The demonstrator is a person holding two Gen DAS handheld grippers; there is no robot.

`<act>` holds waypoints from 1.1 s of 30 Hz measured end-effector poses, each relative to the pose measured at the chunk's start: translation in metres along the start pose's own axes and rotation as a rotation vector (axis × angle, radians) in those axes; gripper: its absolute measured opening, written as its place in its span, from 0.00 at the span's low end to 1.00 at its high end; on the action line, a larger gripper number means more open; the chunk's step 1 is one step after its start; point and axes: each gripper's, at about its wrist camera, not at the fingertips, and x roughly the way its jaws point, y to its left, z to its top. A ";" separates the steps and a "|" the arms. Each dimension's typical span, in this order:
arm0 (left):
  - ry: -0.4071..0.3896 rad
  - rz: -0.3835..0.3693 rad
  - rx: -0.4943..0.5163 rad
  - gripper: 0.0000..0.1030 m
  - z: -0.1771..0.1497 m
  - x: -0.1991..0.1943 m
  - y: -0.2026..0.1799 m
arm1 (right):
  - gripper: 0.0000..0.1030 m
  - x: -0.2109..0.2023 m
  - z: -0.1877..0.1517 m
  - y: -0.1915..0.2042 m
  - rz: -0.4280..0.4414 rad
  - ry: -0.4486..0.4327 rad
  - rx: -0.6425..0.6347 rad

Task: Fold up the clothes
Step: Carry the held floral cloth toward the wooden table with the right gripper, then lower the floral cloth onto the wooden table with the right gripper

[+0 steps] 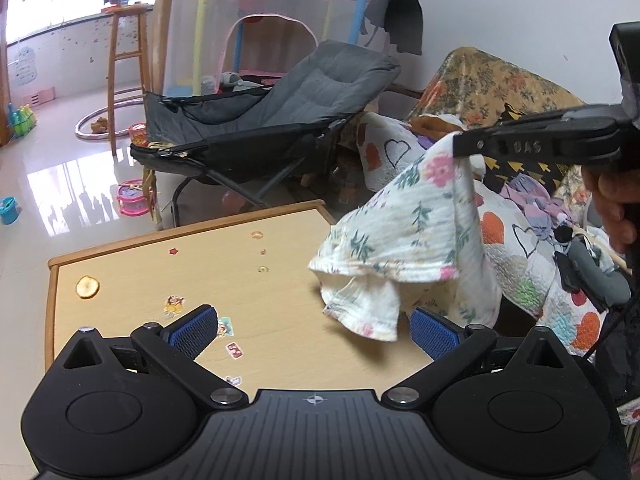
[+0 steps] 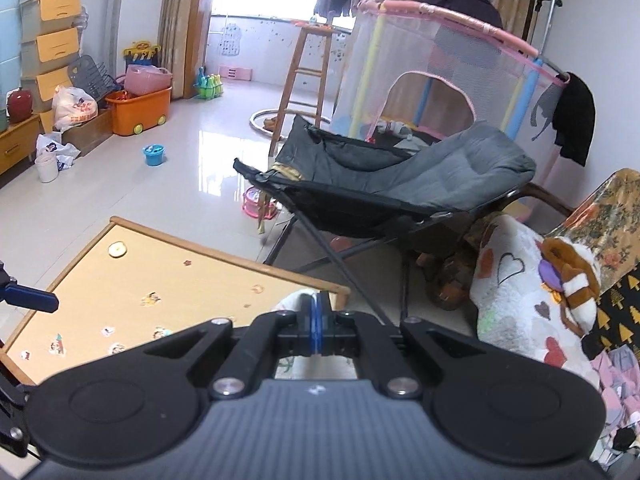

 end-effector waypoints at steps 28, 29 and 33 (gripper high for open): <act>-0.012 0.075 -0.106 1.00 -0.014 -0.019 0.068 | 0.01 0.012 0.032 0.091 0.183 -0.033 0.021; -0.012 0.079 -0.107 1.00 -0.014 -0.020 0.069 | 0.01 0.013 0.032 0.093 0.188 -0.033 0.022; -0.006 0.097 -0.116 1.00 -0.018 -0.023 0.077 | 0.01 0.019 0.032 0.101 0.204 -0.025 0.023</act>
